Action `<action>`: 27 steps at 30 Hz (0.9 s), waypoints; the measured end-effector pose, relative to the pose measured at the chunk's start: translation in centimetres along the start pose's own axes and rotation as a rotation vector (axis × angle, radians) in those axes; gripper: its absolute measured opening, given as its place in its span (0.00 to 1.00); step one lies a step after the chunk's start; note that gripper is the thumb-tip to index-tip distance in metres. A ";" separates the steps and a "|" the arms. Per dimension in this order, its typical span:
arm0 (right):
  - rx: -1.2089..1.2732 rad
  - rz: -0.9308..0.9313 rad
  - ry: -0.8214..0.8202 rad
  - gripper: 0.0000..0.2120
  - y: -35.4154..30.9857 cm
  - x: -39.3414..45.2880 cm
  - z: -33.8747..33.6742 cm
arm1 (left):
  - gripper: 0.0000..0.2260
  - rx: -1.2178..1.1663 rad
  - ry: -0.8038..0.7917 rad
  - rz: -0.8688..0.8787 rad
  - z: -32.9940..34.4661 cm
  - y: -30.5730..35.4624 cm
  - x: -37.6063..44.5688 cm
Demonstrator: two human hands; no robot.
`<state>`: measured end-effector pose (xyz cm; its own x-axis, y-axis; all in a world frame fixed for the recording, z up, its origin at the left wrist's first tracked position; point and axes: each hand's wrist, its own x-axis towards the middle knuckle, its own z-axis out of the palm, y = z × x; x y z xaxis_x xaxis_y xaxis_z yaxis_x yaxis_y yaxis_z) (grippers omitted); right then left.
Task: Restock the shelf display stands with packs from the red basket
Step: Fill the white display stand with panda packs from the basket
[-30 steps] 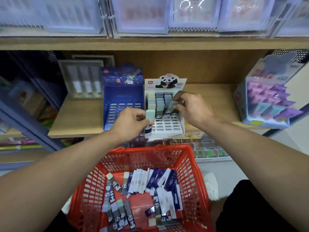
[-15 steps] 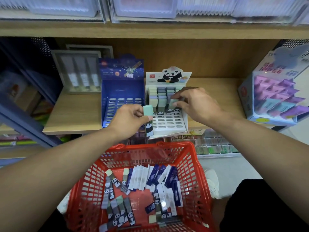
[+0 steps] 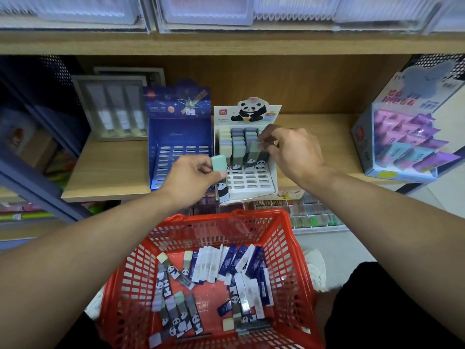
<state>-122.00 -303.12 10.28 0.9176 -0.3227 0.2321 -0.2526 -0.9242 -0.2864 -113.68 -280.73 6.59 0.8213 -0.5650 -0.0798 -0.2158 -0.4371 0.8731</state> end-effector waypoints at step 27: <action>0.305 -0.074 -0.110 0.13 -2.4 -0.6 -0.4 | 0.07 -0.045 0.030 -0.012 0.4 1.1 -0.5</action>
<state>-122.04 -300.80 11.21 0.9618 -0.2180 0.1658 -0.0960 -0.8354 -0.5412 -114.55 -281.16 7.42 0.8393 -0.5382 -0.0769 -0.1823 -0.4119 0.8928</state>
